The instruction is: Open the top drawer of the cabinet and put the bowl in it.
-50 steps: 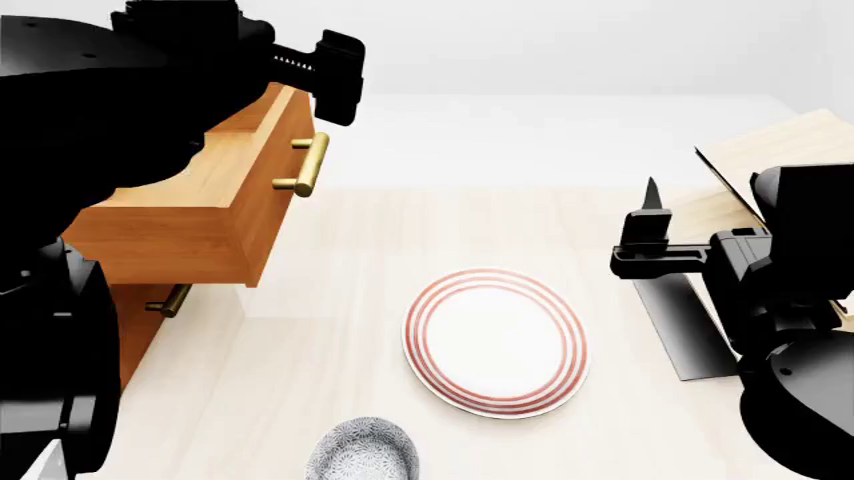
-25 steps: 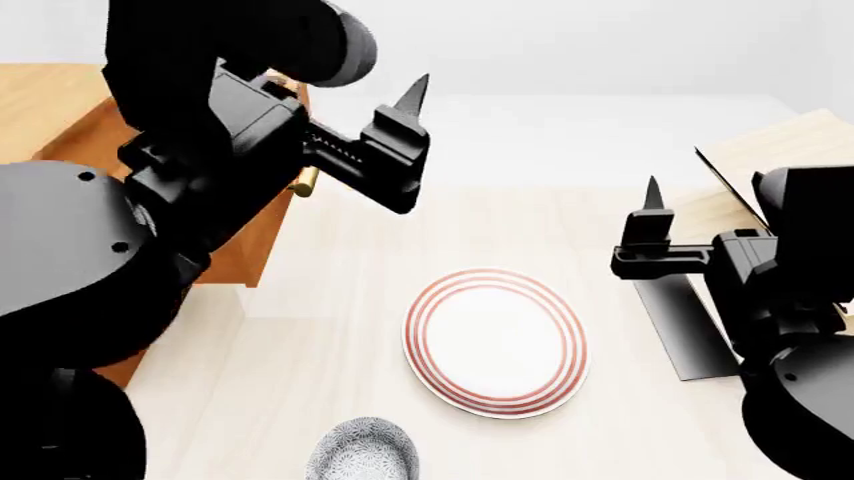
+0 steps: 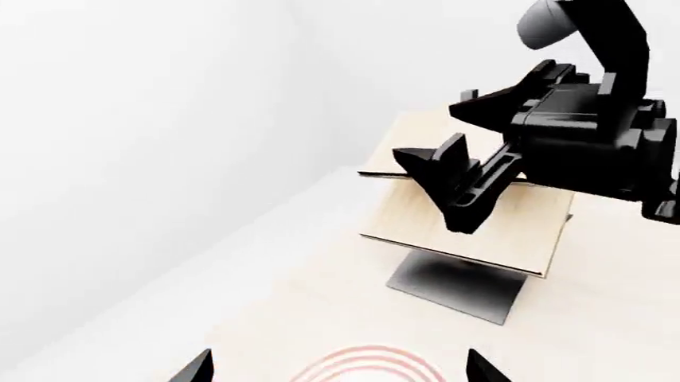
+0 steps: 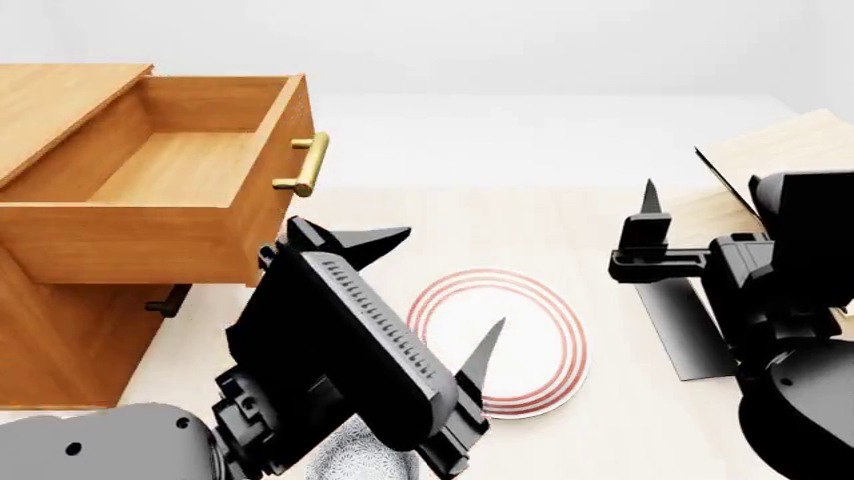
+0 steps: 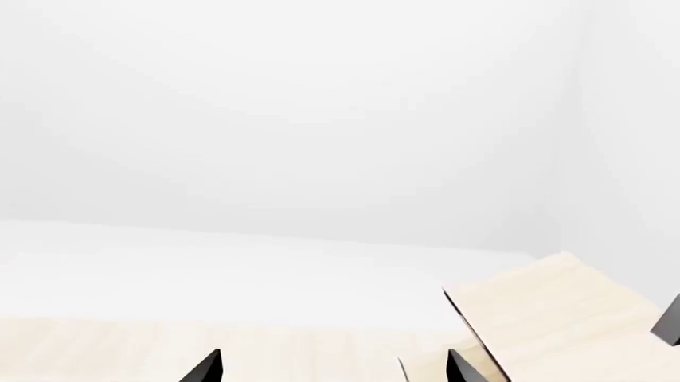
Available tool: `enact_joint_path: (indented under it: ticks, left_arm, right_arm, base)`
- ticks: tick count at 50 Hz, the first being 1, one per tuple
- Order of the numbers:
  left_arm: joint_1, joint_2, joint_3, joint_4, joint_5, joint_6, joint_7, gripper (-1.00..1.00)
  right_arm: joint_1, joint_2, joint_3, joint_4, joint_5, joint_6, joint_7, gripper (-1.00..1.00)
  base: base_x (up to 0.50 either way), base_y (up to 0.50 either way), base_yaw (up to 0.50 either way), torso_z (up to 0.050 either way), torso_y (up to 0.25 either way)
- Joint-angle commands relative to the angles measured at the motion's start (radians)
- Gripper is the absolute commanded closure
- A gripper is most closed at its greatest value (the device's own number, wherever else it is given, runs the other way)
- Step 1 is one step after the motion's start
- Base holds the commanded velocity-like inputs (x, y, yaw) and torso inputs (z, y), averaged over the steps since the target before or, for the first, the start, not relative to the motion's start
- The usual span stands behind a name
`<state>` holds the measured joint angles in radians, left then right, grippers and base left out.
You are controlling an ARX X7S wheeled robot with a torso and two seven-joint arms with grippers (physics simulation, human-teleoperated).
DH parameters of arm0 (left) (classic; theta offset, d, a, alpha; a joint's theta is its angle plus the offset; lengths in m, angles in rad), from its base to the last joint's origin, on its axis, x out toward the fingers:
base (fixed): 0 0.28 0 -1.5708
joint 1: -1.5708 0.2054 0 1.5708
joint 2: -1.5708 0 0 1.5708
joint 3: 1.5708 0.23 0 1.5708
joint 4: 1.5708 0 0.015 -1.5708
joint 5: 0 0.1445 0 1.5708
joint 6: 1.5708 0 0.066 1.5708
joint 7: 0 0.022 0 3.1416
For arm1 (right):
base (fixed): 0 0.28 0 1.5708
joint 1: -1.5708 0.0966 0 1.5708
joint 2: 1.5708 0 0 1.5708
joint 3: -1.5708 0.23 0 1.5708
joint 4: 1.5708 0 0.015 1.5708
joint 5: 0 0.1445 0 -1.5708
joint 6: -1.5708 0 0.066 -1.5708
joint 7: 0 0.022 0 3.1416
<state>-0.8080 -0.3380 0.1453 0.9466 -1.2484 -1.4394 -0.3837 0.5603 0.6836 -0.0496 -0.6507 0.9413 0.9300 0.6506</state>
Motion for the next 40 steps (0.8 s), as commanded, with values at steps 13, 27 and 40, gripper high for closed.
enact_joint_path:
  ticks: [13,27,40]
  left_arm:
    - [0.372,-0.166,0.139,0.022,0.236,0.209,0.133,-1.0]
    - [0.433,-0.209,-0.016,-0.085,0.051,0.136,0.015,-1.0]
    - [0.401,-0.25,-0.082,-0.152,-0.138,0.054,-0.15,-1.0]
  right_arm:
    - [-0.015,-0.005,-0.011,0.016,-0.016,-0.026,-0.012,-1.0]
    - [-0.015,-0.001,-0.016,0.022,-0.021,-0.029,-0.012,-1.0]
    - [-0.019,-0.005,-0.029,0.028,-0.029,-0.034,-0.015,-1.0]
  base:
    - [0.0,0.0,0.0,0.0,0.0]
    - [0.0,0.0,0.0,0.0,0.0]
    - [0.0,0.0,0.0,0.0,0.0]
